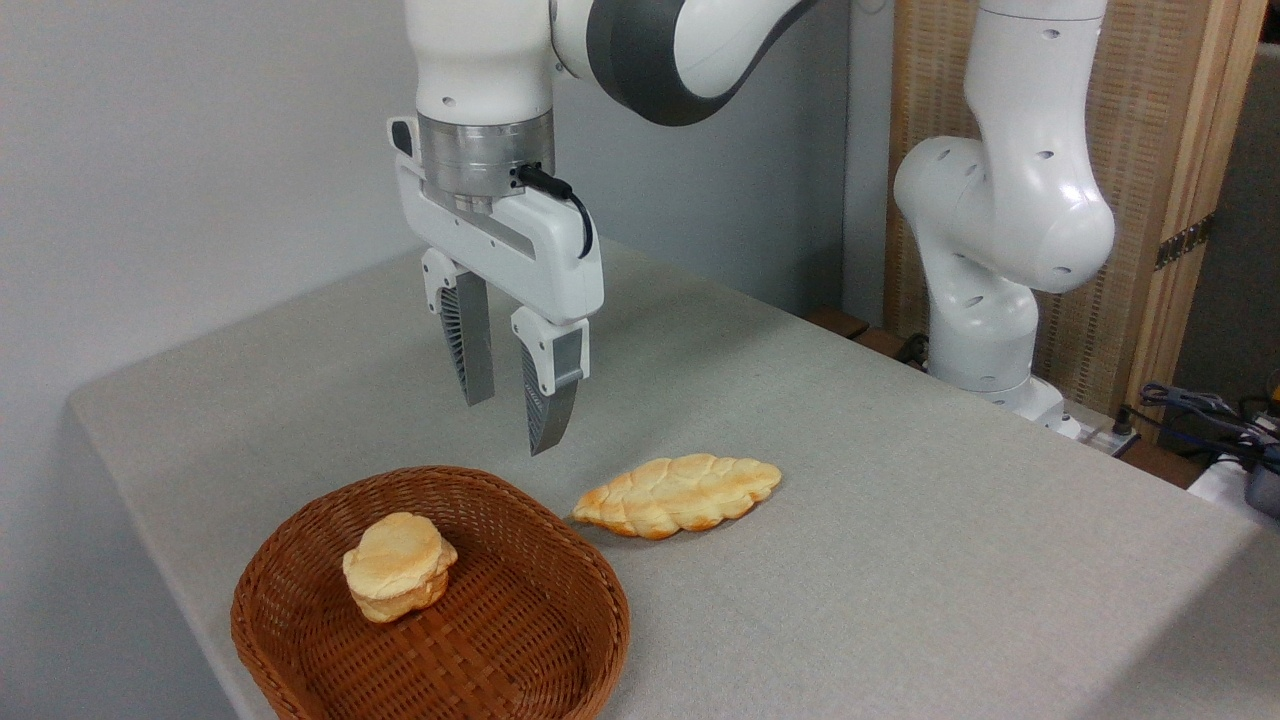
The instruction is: Put bread into the basket
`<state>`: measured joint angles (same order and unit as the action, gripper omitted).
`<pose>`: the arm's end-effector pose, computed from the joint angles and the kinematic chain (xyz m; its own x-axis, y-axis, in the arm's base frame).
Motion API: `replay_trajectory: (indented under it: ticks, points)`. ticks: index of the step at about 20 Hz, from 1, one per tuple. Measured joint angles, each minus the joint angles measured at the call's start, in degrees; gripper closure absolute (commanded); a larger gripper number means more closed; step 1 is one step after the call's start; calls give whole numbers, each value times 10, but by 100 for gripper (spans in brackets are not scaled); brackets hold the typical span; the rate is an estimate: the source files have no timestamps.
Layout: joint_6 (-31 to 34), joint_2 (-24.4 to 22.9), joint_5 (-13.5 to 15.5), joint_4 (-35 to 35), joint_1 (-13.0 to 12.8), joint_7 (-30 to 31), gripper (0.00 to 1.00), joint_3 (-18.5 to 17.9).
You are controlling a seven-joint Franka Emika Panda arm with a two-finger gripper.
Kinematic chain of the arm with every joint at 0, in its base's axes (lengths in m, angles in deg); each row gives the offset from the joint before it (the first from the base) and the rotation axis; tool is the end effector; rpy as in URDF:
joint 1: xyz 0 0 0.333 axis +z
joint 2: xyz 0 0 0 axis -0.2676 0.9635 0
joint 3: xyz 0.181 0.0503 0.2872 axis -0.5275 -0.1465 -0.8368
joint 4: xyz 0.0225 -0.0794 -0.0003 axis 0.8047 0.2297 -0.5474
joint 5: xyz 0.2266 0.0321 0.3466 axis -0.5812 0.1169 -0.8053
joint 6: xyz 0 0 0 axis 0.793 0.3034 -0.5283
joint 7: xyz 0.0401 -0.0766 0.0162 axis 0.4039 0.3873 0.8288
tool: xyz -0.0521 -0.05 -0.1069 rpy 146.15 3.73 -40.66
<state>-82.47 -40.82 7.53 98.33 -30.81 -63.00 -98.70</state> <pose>0.5506 -0.0614 0.5316 0.7320 -0.6663 0.1423 -0.6714 -0.7409 -0.0162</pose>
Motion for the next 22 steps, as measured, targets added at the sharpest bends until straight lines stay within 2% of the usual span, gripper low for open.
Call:
replay_trajectory:
  ticks: [19,22]
  points:
    - [3,-2,0,1,0,0,0,0]
    - [19,-6,0,1,1,0,0,-5]
